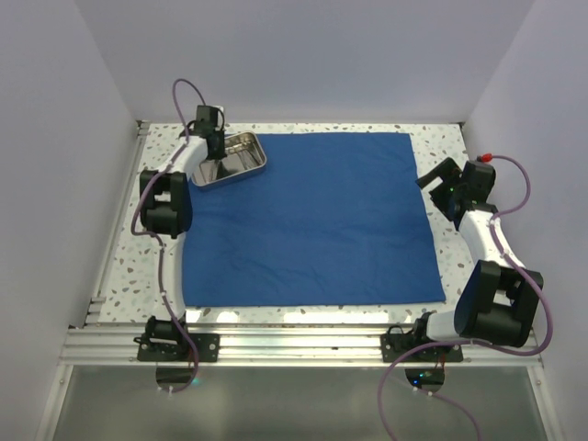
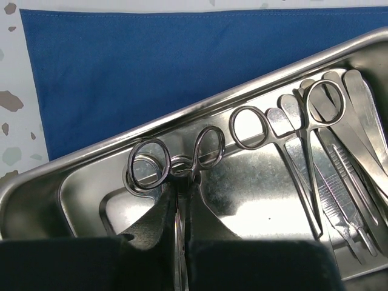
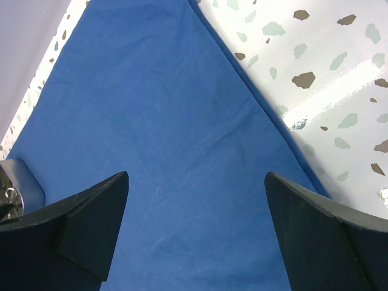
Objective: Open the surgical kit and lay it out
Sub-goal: Pick up the medical item from the container.
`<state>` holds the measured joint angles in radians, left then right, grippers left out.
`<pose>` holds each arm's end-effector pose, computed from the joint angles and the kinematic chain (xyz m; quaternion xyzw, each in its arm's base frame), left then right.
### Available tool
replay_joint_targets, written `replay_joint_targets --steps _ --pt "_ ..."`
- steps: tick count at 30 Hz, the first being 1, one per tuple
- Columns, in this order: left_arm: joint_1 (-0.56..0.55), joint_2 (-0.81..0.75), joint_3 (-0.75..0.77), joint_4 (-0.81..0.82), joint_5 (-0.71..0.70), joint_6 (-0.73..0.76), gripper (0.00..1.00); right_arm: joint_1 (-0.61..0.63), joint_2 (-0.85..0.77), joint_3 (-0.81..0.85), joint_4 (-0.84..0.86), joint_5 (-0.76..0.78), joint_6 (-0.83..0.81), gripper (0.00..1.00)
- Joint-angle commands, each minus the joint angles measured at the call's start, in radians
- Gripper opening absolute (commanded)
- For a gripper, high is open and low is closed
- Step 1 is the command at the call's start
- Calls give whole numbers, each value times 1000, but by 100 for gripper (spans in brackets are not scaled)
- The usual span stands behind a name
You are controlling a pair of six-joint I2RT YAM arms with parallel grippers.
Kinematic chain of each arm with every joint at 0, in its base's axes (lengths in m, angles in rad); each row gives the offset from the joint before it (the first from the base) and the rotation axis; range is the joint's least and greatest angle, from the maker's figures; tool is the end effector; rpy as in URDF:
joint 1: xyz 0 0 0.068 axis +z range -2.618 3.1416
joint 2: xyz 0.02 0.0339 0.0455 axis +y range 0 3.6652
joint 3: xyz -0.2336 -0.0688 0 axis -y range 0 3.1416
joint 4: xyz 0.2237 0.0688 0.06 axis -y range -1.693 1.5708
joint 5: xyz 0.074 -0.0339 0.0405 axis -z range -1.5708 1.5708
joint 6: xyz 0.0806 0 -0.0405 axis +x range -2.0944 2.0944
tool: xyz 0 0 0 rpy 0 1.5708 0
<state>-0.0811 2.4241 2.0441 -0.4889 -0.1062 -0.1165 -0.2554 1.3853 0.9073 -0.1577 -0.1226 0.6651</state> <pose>0.5245 -0.0341 0.1221 -0.0348 0.9373 0.0157 0.3465 0.3189 -0.0731 0.2020 0.3710 0.8105 0.1451 0.4293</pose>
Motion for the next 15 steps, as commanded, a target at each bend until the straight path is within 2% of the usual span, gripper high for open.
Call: replay_joint_targets --steps 1,10,15 --pt "3 -17 -27 -10 -20 0 0 4 -6 -8 32 5 -10 99" --pt "-3 -197 -196 119 11 -5 0 4 0 -8 35 3 -9 99" --pt "-3 -203 -202 122 11 0 0 4 1 -7 37 3 -9 99"
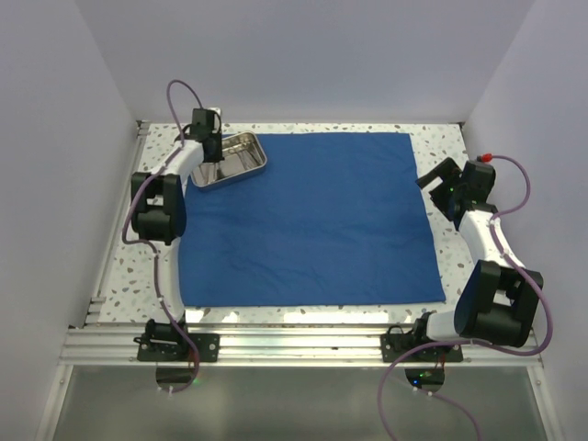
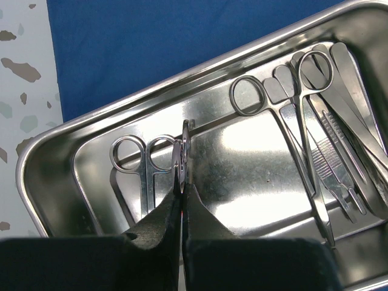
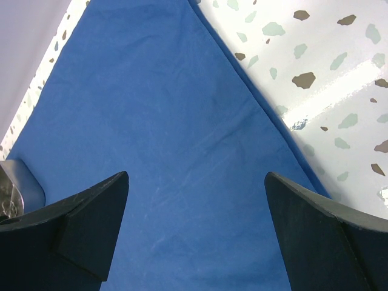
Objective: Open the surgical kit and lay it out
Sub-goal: Pick up the medical item from the container, then place the medical item in the surgical kit.
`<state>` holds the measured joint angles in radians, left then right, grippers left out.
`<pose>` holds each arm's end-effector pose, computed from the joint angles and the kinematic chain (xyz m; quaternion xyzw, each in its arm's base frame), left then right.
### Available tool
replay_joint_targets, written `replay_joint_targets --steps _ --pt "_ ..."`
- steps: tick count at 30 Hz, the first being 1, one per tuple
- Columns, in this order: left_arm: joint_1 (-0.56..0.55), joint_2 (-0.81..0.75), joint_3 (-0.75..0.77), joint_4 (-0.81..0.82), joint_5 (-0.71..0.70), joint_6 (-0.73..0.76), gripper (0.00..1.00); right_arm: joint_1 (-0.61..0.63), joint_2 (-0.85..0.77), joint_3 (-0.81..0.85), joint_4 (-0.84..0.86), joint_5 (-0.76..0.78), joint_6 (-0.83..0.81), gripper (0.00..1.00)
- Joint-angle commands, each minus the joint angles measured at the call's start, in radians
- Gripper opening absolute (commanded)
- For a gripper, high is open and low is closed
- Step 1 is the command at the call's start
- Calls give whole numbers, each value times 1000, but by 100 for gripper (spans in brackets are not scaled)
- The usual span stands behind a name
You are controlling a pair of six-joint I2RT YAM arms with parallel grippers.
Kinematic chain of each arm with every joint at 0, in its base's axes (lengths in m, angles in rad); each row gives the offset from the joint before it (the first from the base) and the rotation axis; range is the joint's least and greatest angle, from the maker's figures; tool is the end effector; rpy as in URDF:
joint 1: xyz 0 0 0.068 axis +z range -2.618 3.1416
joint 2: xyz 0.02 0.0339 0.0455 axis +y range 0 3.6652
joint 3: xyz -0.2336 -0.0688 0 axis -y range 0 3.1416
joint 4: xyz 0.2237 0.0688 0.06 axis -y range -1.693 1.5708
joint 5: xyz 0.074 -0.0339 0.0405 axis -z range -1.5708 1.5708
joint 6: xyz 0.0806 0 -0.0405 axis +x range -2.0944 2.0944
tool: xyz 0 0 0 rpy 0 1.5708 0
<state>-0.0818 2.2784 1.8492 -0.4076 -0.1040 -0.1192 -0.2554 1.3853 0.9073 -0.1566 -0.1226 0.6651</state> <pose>0.5025 -0.0328 0.1380 -0.0361 0.9316 0.0123 0.3614 0.3190 -0.0731 0.2022 0.3709 0.8103 0.1451 0.4298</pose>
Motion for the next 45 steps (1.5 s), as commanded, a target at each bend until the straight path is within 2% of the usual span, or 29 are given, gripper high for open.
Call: replay_joint_targets --steps 1,6,20,26,33,36,42,45 --pt "-1 -40 5 39 9 1 0 2 1 -7 34 5 -7 99" --pt "-3 -37 4 53 23 -10 0 4 -2 -7 34 1 -9 99" --pt "-9 -431 -246 259 95 -59 0 5 6 -8 43 -8 -4 99" --pt "-12 -508 -304 300 233 -160 0 5 20 -2 45 -14 -2 99" --pt "-22 -652 -611 553 488 -329 0 5 34 2 49 -18 1 99" --pt "-47 -729 -701 616 538 -372 0 5 43 4 49 -20 -1 99" --pt "-111 -882 -919 722 567 -482 0 5 37 -1 48 -18 -2 99" --pt "-174 -928 -1002 757 492 -508 0 5 40 -2 54 -28 1 99"
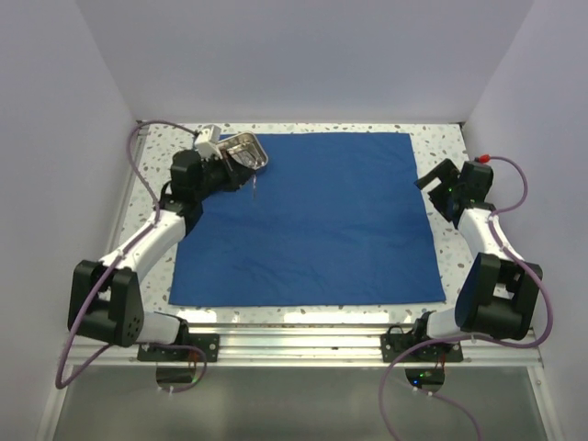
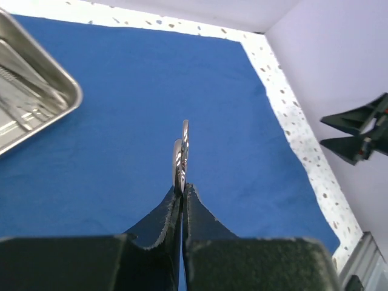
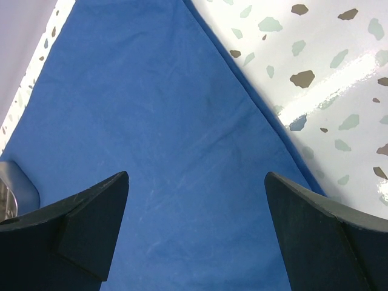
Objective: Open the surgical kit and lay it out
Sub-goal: Place the medical item in the surgical kit.
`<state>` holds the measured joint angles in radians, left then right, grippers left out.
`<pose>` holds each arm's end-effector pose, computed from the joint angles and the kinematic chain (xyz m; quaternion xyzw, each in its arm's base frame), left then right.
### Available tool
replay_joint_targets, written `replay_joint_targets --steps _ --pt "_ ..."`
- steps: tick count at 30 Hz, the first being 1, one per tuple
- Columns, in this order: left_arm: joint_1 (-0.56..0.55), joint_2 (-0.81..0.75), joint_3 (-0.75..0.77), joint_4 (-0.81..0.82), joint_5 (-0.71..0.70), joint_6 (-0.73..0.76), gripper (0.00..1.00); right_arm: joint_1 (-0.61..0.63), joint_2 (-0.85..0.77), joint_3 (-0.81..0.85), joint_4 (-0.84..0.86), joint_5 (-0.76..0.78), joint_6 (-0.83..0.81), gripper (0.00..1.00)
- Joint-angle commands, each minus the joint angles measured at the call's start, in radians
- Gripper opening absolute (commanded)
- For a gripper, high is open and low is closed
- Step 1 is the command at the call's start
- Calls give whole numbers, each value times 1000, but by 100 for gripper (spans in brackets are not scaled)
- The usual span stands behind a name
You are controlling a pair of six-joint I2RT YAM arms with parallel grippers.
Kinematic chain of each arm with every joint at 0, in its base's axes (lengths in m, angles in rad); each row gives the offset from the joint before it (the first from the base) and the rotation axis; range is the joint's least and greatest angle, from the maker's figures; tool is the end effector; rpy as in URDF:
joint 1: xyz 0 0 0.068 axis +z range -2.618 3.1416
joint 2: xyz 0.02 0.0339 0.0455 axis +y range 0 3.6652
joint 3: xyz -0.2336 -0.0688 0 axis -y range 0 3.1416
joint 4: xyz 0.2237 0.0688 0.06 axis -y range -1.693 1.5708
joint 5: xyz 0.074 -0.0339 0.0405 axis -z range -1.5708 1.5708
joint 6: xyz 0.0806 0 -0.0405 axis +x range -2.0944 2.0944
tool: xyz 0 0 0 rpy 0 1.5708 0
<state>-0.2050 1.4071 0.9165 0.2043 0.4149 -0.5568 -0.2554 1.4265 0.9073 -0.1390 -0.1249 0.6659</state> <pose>0.3353 -0.1029 0.2498 -0.0157 0.7931 -0.3710 0.4828 0.3240 -0.0742 0.1916 0.3736 0.8148 0.1445 0.4191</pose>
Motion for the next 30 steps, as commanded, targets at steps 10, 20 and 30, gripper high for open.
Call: replay_joint_targets --steps 10,20,30 --pt "-207 -13 -277 372 -183 -219 0 5 -24 -11 33 -28 -12 99" --pt "-287 81 -367 535 -238 -298 0 44 -78 -61 268 -326 -14 99" --pt "-345 301 -352 828 -180 -413 0 288 -93 28 198 -323 -152 99"
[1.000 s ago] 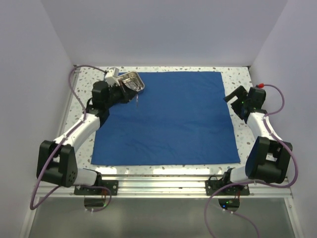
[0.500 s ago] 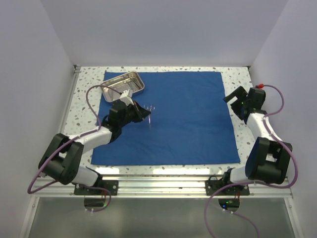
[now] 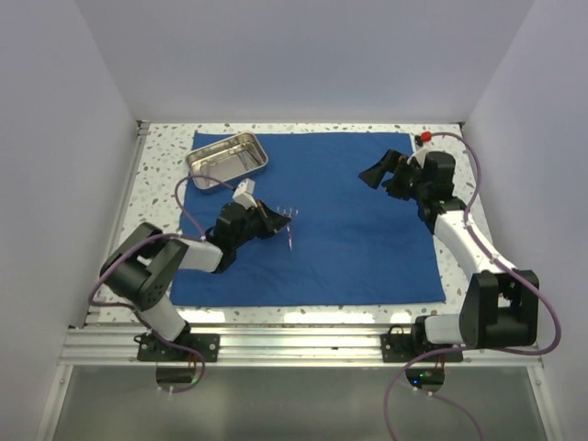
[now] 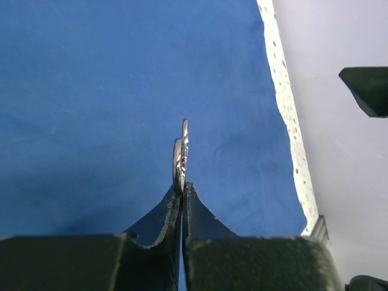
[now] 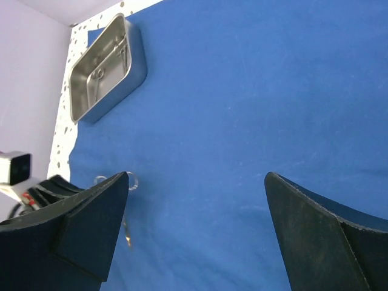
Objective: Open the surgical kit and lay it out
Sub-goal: Place the medical item in the surgical kit.
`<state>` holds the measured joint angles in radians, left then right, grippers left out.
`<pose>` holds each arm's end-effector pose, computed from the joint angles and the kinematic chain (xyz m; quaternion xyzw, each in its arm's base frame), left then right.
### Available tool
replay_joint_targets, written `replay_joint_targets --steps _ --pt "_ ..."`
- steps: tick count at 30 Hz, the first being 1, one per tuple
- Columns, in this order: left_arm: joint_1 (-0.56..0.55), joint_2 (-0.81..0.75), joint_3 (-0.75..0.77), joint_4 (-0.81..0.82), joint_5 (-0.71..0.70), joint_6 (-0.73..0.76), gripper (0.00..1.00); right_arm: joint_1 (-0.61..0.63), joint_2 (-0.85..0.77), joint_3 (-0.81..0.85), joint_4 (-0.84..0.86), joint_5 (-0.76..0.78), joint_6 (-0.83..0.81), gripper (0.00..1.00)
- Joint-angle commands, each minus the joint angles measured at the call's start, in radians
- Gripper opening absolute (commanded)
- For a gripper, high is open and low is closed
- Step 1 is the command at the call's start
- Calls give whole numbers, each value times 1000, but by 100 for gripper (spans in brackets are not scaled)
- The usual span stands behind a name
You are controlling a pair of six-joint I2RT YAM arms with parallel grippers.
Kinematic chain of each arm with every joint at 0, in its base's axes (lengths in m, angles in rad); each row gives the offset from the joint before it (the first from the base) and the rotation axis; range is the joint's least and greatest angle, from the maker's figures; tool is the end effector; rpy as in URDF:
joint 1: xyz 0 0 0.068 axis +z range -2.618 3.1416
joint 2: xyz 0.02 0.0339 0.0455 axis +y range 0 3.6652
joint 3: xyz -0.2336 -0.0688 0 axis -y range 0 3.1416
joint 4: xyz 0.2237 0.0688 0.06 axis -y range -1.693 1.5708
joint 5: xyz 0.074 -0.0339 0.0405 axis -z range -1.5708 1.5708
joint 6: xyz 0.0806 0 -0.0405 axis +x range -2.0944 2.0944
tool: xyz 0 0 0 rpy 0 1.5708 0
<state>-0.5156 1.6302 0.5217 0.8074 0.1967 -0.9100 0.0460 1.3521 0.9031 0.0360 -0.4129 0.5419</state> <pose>0.2824 -0.1781 0.1278 -0.0999 0.7972 -0.4458 0.3948 0.3304 0.0476 0.2392 0.0923 0.8218 0.3194 0.4628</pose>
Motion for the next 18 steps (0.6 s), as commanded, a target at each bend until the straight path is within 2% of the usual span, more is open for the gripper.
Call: replay_joint_targets --steps 1,5,8,10,12,15,18 --pt "-47 109 58 255 49 -84 0 -14 -18 40 -5 0 -28 99" --pt "-95 262 162 367 84 -154 0 -11 13 105 -157 28 22 99" --pt "-109 344 214 478 116 -222 0 -6 2 56 -139 29 85 98" --pt "-109 378 239 550 153 -285 0 -1 -10 30 -125 16 102 92" --pt "-109 424 274 610 185 -323 0 -1 -21 7 -128 -10 113 91" --pt "-109 467 339 631 219 -375 0 2 -44 -36 -99 -79 151 89" --pt "-107 499 382 657 237 -417 0 20 -102 -93 -59 -116 179 81"
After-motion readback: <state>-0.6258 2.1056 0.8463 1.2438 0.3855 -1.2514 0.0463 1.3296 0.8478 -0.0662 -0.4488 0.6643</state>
